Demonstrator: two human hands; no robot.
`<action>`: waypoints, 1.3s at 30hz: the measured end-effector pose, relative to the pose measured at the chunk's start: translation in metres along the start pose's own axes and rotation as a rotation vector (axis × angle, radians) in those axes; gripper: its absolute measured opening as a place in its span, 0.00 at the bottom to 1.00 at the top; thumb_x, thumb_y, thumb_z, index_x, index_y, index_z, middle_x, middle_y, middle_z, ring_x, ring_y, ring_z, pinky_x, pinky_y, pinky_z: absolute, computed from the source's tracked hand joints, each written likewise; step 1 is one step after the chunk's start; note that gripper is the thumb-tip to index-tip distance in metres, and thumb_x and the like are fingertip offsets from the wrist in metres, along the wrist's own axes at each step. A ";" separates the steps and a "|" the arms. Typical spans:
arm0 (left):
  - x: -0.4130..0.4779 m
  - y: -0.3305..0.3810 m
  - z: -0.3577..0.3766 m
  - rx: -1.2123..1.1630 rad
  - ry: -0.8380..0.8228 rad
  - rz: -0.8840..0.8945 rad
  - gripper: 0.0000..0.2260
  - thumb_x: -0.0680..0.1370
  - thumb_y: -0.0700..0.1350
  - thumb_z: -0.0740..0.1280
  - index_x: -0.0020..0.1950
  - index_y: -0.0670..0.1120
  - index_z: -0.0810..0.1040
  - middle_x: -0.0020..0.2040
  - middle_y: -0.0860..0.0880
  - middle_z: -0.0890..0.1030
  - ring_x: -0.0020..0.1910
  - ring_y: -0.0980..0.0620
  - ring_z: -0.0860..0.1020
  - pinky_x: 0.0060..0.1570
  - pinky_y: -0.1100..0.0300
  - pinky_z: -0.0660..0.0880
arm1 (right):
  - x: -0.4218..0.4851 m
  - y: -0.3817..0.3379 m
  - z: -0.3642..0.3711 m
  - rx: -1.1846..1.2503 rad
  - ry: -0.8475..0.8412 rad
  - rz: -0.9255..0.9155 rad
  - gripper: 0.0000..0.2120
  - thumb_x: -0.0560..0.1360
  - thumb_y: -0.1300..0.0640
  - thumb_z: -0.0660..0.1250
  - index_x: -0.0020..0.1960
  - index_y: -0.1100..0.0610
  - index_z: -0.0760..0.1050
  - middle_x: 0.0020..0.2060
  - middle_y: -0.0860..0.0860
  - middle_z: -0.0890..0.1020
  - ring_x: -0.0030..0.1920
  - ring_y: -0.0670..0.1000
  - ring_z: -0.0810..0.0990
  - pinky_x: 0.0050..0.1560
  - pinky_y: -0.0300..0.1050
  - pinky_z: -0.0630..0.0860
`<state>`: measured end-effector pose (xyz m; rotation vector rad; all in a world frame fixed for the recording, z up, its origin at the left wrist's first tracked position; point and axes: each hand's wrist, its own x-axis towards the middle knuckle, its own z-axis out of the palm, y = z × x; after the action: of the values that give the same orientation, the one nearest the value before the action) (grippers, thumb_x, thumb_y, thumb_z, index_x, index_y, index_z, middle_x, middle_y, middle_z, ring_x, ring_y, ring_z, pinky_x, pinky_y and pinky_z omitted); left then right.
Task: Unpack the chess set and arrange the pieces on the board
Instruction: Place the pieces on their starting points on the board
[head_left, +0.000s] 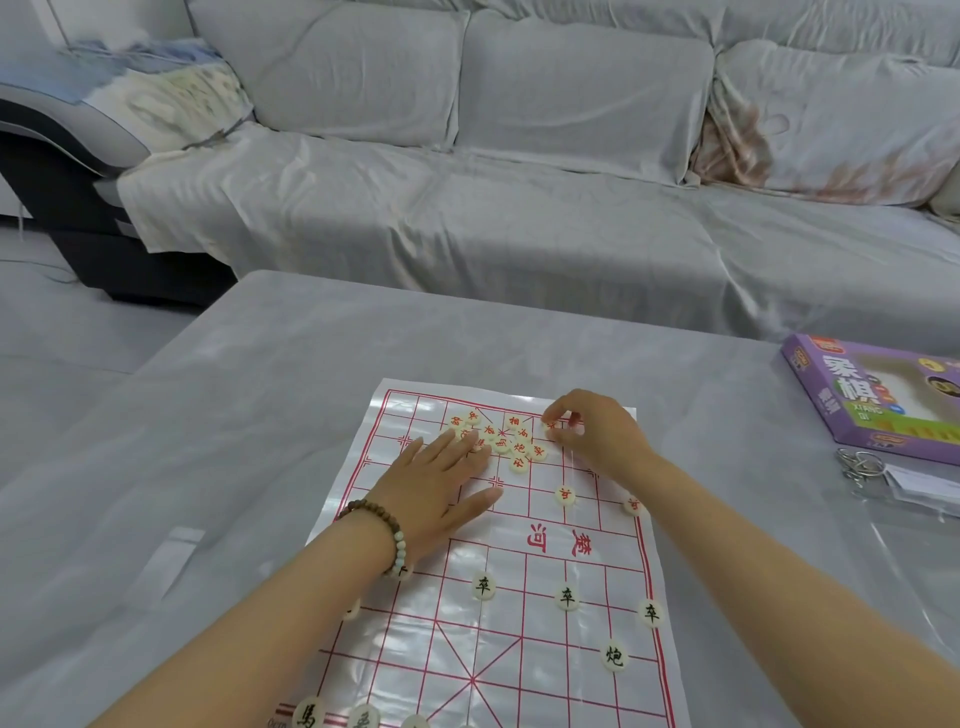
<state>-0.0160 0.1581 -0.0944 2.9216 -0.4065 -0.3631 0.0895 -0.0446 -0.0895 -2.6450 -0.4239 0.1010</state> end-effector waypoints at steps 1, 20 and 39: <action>-0.002 -0.002 0.000 -0.004 0.015 0.006 0.37 0.70 0.68 0.31 0.76 0.54 0.43 0.76 0.56 0.41 0.75 0.56 0.39 0.72 0.57 0.37 | -0.003 0.000 -0.001 -0.009 0.007 0.004 0.08 0.74 0.54 0.68 0.53 0.51 0.79 0.55 0.48 0.79 0.49 0.45 0.74 0.51 0.37 0.70; -0.031 -0.013 0.008 -0.091 0.009 -0.053 0.54 0.53 0.74 0.19 0.76 0.55 0.42 0.76 0.56 0.41 0.75 0.54 0.42 0.73 0.55 0.40 | -0.063 -0.053 0.033 0.044 0.050 -0.078 0.12 0.73 0.47 0.69 0.56 0.46 0.76 0.58 0.43 0.78 0.57 0.45 0.72 0.60 0.40 0.62; -0.013 -0.010 0.001 -0.091 -0.017 -0.031 0.27 0.79 0.60 0.43 0.76 0.51 0.42 0.77 0.55 0.43 0.75 0.55 0.42 0.73 0.57 0.40 | -0.016 -0.024 0.018 0.284 0.119 0.156 0.10 0.74 0.52 0.69 0.54 0.53 0.81 0.52 0.49 0.82 0.44 0.42 0.75 0.43 0.32 0.71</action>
<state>-0.0257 0.1713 -0.0945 2.8409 -0.3383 -0.4004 0.0655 -0.0215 -0.0952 -2.3845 -0.1506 0.0484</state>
